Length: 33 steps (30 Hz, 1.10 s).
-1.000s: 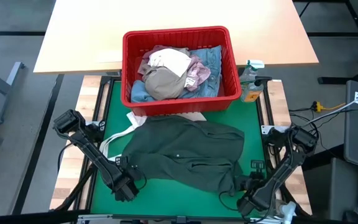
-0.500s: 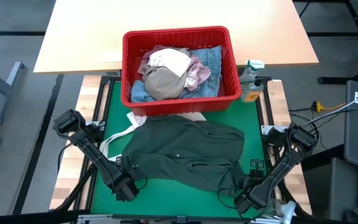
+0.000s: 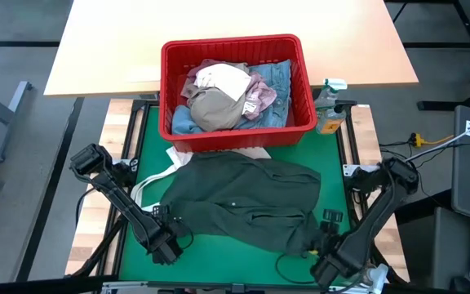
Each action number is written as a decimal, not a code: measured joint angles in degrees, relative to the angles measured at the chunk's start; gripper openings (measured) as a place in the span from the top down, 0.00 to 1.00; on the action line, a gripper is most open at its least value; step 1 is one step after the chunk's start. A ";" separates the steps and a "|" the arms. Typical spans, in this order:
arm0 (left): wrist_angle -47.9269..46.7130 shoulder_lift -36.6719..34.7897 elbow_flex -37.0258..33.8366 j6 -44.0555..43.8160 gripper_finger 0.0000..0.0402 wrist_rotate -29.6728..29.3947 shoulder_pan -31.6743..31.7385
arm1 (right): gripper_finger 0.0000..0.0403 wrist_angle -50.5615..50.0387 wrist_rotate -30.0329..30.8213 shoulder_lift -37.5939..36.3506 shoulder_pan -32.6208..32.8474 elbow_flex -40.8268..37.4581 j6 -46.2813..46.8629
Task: Fold laundry
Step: Fold the green shirt
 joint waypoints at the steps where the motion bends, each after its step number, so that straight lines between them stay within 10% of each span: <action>1: 0.00 0.00 -0.01 0.00 1.00 -0.01 0.00 | 0.62 1.26 2.27 -0.29 0.00 0.12 2.06; 15: -0.02 0.00 -0.01 0.13 1.00 -0.21 0.00 | 0.62 11.73 0.56 -2.62 0.13 -3.70 8.45; 23: -0.01 0.00 -0.01 0.13 1.00 -0.19 0.00 | 0.62 7.97 14.44 -17.79 4.26 -10.11 14.40; 29: 0.00 0.00 -0.01 0.09 1.00 -0.19 -0.02 | 0.62 34.48 17.29 -31.92 6.92 -33.33 34.91; 33: 0.00 0.00 -0.01 0.09 1.00 -0.19 -0.02 | 0.62 61.92 18.62 -35.16 6.77 -45.08 31.83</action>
